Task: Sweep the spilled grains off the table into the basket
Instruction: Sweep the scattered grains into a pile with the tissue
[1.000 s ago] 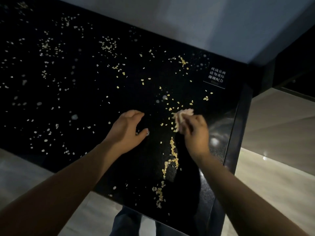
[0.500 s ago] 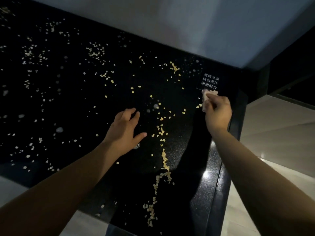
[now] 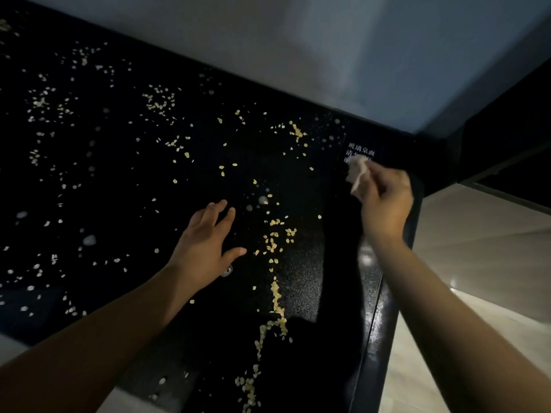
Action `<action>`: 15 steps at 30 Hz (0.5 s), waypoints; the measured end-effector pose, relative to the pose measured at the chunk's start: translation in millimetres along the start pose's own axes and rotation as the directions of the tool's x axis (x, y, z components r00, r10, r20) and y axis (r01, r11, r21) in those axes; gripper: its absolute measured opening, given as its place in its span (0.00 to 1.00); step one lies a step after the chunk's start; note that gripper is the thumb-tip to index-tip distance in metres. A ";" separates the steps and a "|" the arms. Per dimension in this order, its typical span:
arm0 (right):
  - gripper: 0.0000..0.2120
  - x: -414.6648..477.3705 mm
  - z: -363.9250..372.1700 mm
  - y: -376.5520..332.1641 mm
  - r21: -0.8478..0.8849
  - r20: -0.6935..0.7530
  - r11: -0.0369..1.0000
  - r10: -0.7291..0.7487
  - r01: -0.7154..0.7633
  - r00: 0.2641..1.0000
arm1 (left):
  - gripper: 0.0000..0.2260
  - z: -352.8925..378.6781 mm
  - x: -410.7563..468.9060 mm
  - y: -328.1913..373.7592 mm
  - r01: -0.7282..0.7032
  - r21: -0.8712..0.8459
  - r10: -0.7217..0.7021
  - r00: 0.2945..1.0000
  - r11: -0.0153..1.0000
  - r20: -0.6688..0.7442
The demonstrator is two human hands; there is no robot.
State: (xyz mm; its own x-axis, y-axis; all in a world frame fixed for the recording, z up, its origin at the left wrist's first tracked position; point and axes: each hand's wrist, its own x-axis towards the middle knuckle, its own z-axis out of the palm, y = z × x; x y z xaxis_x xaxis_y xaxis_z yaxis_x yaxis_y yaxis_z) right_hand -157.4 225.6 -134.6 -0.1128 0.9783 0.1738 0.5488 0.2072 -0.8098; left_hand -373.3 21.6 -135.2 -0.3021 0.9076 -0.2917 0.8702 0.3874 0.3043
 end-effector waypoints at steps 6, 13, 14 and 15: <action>0.13 30.9 30.3 29.6 -0.160 0.041 0.982 0.106 -0.098 0.994 | 0.36 -0.9 2.5 1.5 0.002 -0.006 -0.002 1.000 1.000 -0.013; 0.11 -40.8 32.7 -0.2 0.038 0.426 0.996 -0.090 0.082 0.900 | 0.36 -2.8 3.9 4.0 0.019 -0.007 -0.019 1.000 1.000 0.020; 0.11 -38.7 27.6 -2.5 0.066 0.372 0.996 -0.074 0.053 0.925 | 0.36 -3.2 4.8 4.8 0.023 -0.010 -0.023 0.999 1.000 0.025; 0.11 -30.9 21.9 -2.3 0.060 0.280 0.997 -0.068 0.053 0.958 | 0.36 -3.3 5.7 5.1 0.025 -0.012 -0.025 0.999 1.000 0.026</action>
State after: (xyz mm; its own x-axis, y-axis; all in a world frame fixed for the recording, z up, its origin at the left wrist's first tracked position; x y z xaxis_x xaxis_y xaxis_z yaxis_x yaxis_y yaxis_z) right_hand -173.3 195.0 -150.3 -0.3771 0.9239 0.0644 0.4915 0.2586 -0.8316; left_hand -371.9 29.3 -132.3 -0.3133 0.8932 -0.3226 0.8575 0.4121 0.3081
